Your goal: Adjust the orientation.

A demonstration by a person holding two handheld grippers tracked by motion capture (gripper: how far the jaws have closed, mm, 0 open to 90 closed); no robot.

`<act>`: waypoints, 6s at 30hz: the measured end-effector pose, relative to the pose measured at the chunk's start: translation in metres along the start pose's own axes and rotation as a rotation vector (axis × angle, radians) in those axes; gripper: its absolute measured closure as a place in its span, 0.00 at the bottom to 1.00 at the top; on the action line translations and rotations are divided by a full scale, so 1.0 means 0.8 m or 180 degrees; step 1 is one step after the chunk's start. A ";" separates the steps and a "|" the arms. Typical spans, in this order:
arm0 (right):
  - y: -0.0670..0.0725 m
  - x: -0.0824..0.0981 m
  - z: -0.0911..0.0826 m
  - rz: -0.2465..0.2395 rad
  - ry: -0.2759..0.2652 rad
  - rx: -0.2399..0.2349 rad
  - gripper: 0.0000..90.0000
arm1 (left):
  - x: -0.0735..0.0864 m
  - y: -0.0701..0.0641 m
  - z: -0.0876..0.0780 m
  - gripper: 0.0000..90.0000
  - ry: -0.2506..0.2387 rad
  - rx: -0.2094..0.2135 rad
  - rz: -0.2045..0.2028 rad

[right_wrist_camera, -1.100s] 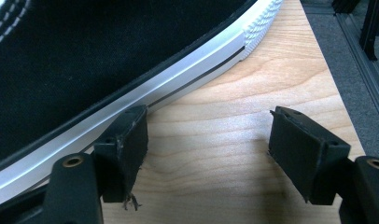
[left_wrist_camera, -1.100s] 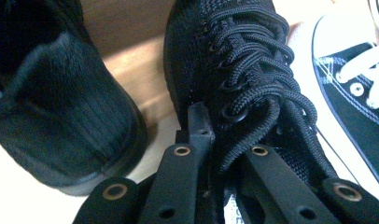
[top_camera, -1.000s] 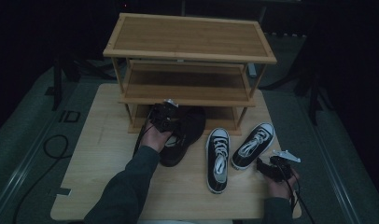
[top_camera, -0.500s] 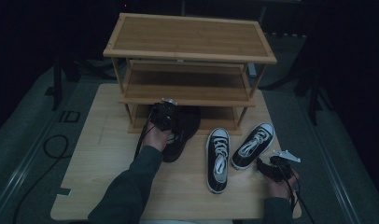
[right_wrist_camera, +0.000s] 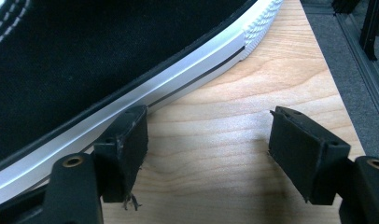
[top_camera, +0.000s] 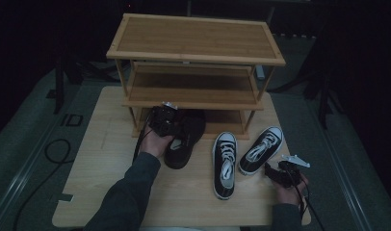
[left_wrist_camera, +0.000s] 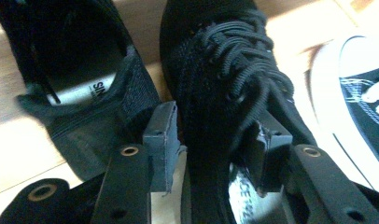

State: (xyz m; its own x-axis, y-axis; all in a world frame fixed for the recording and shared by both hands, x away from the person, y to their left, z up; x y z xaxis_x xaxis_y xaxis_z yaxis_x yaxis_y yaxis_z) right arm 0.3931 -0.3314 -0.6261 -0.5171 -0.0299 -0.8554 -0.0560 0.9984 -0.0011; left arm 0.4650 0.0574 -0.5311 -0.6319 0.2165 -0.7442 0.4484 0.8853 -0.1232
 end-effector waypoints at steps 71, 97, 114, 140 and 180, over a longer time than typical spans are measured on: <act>0.000 0.000 0.000 -0.0001 0.0000 0.0000 0.31 | 0.141 -0.061 -0.021 1.00 0.0483 0.0639 0.0422; 0.000 0.000 0.000 0.0002 -0.0002 0.0001 0.31 | 0.081 -0.091 0.013 1.00 0.0256 0.0433 0.0644; 0.000 0.000 0.000 -0.0001 0.0000 0.0000 0.31 | 0.054 -0.063 0.029 1.00 0.0171 0.0085 0.0532; 0.000 0.000 0.000 -0.0001 0.0000 -0.0001 0.31 | 0.032 -0.045 0.056 1.00 0.0111 0.0054 0.0360; 0.000 0.000 0.000 -0.0002 0.0000 -0.0002 0.31 | 0.076 0.071 0.004 1.00 0.0068 -0.0363 -0.0024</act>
State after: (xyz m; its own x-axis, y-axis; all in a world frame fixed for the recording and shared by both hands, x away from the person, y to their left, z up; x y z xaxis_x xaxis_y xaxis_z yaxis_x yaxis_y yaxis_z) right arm 0.3932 -0.3314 -0.6262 -0.5171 -0.0306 -0.8554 -0.0569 0.9984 -0.0013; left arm 0.4540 0.1193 -0.5856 -0.6488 0.2174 -0.7292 0.3696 0.9277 -0.0523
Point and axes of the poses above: each handheld gripper's, and its own axes: z roughly forward along the jaws, x roughly out of its underside, y roughly to its left, the point moved 10 cm from there along z, roughly forward along the jaws, and after that the axes turned 11 degrees about -y, right-handed, at the moved point
